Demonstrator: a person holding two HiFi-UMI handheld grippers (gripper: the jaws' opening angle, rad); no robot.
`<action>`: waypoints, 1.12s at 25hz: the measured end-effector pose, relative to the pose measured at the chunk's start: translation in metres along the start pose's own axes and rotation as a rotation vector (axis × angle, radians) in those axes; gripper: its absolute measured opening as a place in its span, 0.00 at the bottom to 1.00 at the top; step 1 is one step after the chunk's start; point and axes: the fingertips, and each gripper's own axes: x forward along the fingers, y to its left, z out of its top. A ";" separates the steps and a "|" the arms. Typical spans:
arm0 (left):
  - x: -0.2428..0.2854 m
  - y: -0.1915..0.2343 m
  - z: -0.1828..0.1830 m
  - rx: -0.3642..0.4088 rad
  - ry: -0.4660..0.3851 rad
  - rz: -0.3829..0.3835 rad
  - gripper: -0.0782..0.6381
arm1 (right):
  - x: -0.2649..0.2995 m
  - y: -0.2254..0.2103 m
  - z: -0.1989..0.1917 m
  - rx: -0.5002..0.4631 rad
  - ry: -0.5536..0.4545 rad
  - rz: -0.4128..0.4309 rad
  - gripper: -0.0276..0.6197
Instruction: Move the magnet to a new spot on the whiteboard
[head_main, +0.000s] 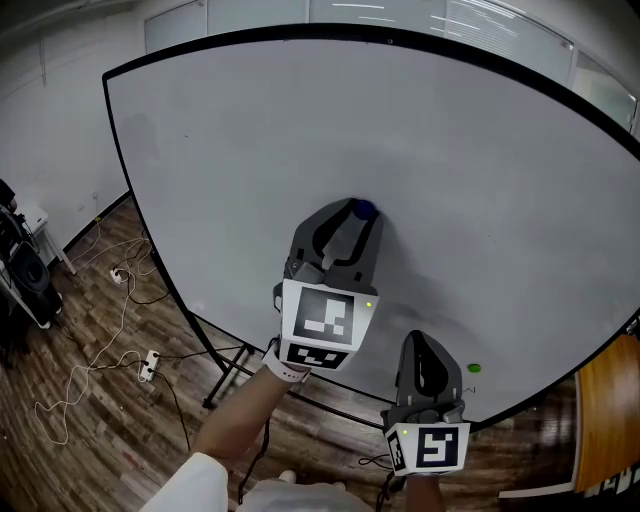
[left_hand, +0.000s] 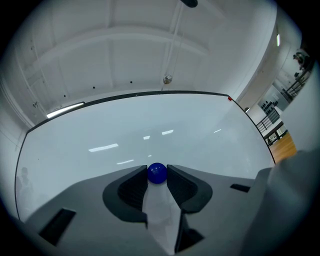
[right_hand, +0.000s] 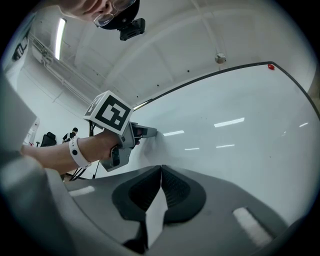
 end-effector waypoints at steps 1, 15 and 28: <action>-0.001 -0.001 0.000 -0.005 -0.001 -0.005 0.28 | -0.001 0.001 0.000 0.000 0.001 0.000 0.04; -0.020 0.009 -0.020 -0.103 0.015 -0.051 0.28 | -0.004 0.013 -0.010 -0.007 0.028 -0.014 0.04; -0.070 -0.010 -0.040 -0.170 0.046 -0.110 0.28 | -0.017 0.014 -0.017 -0.040 0.063 -0.053 0.04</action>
